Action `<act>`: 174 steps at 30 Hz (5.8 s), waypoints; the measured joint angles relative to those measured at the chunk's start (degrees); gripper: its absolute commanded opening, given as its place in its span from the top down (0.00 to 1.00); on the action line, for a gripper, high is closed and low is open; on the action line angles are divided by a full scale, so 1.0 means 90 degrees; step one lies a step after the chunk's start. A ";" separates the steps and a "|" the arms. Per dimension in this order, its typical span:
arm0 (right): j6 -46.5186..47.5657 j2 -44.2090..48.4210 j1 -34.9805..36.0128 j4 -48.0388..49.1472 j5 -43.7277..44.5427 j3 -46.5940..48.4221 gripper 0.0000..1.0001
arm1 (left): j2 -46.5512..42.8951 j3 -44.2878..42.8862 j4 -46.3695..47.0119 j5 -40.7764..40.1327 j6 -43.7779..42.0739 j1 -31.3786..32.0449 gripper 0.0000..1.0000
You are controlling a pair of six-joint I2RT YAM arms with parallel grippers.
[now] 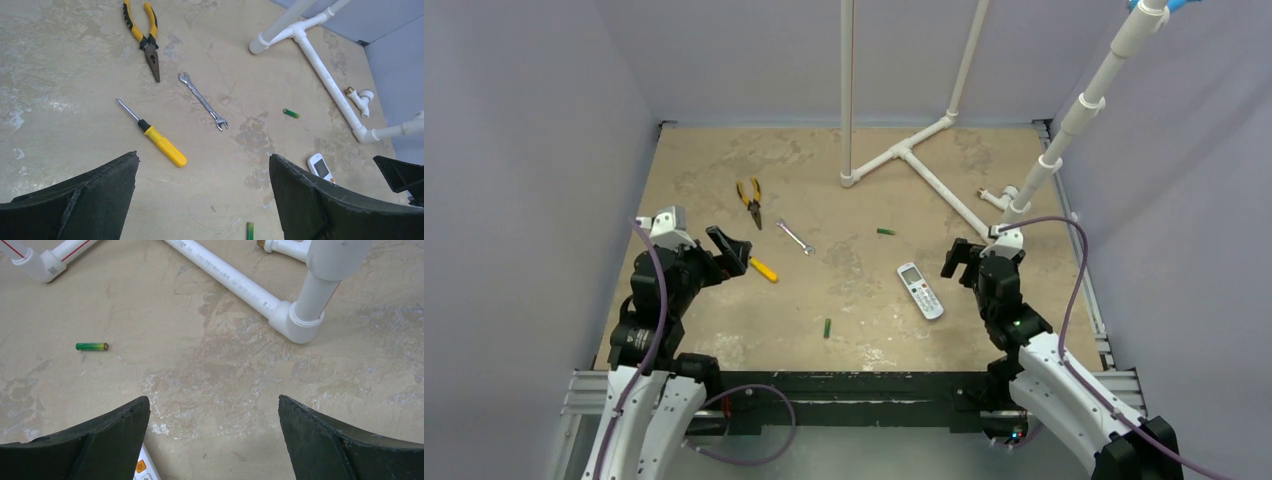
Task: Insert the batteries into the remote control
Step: Pick up the remote control from the center of the board, then adjust the remote control.
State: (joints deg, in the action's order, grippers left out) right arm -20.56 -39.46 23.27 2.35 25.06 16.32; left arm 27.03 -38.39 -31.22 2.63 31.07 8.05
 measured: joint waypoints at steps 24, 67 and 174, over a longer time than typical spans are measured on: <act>-0.0022 -0.0651 0.0036 0.0328 -0.0085 0.0017 0.02 | 0.0129 -0.0041 0.0107 -0.0588 0.0151 0.0000 0.00; -0.0806 -0.2640 0.0707 -0.1889 -0.2458 0.1107 0.47 | 0.0461 0.0505 0.0928 0.0678 0.0595 0.0000 0.00; 0.7014 -0.3893 0.4677 0.3942 -0.0338 0.2191 1.00 | 0.2946 -0.0163 0.3041 0.2795 0.4767 0.1168 0.24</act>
State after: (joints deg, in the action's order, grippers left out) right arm 42.57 -74.50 65.36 37.82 22.02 36.03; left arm 53.54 -39.86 -3.86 27.79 73.97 18.57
